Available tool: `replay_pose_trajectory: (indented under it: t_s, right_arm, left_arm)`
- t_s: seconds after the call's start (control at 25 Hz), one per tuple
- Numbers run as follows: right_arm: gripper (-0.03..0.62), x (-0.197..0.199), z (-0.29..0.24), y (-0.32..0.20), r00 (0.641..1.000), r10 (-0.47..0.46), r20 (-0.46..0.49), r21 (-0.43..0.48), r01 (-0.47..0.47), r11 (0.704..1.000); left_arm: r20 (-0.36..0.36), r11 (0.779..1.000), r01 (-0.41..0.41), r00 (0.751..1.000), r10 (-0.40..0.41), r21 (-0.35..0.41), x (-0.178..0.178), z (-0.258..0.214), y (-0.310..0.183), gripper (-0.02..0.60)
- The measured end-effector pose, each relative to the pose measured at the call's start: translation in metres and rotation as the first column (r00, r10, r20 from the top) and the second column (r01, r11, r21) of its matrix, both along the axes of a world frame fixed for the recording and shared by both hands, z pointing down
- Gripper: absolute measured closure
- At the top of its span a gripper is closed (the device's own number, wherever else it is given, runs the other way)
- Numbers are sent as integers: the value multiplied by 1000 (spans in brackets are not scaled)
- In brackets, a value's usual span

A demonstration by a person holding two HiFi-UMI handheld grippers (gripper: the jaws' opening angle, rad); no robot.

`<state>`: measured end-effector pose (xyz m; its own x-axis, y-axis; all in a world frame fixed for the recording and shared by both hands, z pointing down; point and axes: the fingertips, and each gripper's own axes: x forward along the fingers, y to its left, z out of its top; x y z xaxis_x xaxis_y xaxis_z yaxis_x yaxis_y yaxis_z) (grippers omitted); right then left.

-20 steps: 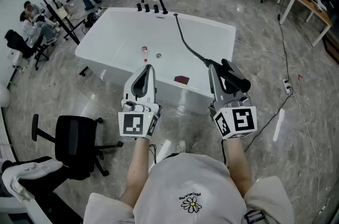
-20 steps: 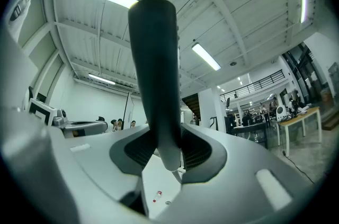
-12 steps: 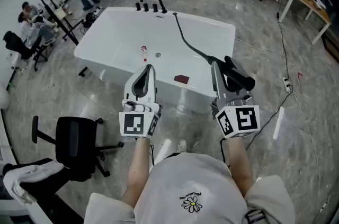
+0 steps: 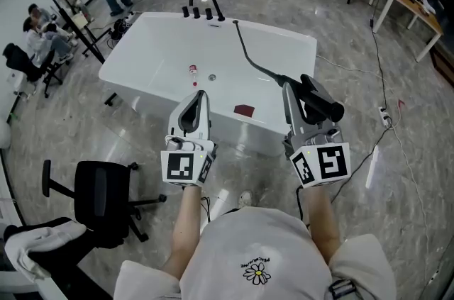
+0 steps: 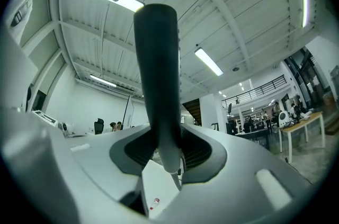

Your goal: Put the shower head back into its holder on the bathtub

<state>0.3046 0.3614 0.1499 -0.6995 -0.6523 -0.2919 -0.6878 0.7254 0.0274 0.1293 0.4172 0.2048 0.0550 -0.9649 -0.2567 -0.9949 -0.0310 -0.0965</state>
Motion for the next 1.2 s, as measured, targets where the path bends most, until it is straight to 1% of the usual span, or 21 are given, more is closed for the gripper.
replay_pose_trajectory:
  t_s: [0.16,0.32,0.44,0.6,0.72,0.76,0.8,0.84,0.92,1.04,1.2]
  right_arm:
    - [456,-12,-12,-2,1000,1,7,31,-2,1000]
    - [456,-28,-19,-9,1000,19,0,58,-19,998]
    - [455,-37,-13,-17,999,30,-17,51,-29,998]
    - [456,-47,-14,-27,999,28,-20,47,-27,999]
    - [454,-55,-20,-37,1000,21,-20,48,-20,999]
    - [455,-57,-23,-40,1000,17,-15,51,-16,999]
    - [455,-59,-28,-43,1000,12,-8,56,-11,998]
    - [455,-62,-33,-47,1000,4,0,64,-4,998]
    - [456,-69,-43,-58,1000,-12,13,95,10,995]
    - [456,-89,-52,-92,999,-32,14,145,30,989]
    - [456,-114,-48,-149,999,-49,10,128,48,991]
  left_arm:
    - [-23,999,-35,999,35,-35,-9,14,-12,581]
    - [-20,998,-62,998,61,-29,-18,14,-21,581]
    - [-12,996,-81,997,81,-38,-25,17,-27,581]
    - [-34,995,-88,996,86,-47,-36,19,-39,581]
    - [-36,994,-95,995,93,-56,-39,21,-53,581]
    - [-41,994,-99,994,97,-55,-40,23,-59,576]
    - [-50,992,-110,993,107,-60,-40,26,-67,528]
    - [-59,989,-128,991,124,-77,-41,32,-76,500]
    - [-69,978,-170,984,162,-121,-41,46,-99,479]
    - [-77,961,-206,978,195,-186,-47,66,-147,474]
    - [-114,924,-251,967,227,-289,-55,99,-210,445]
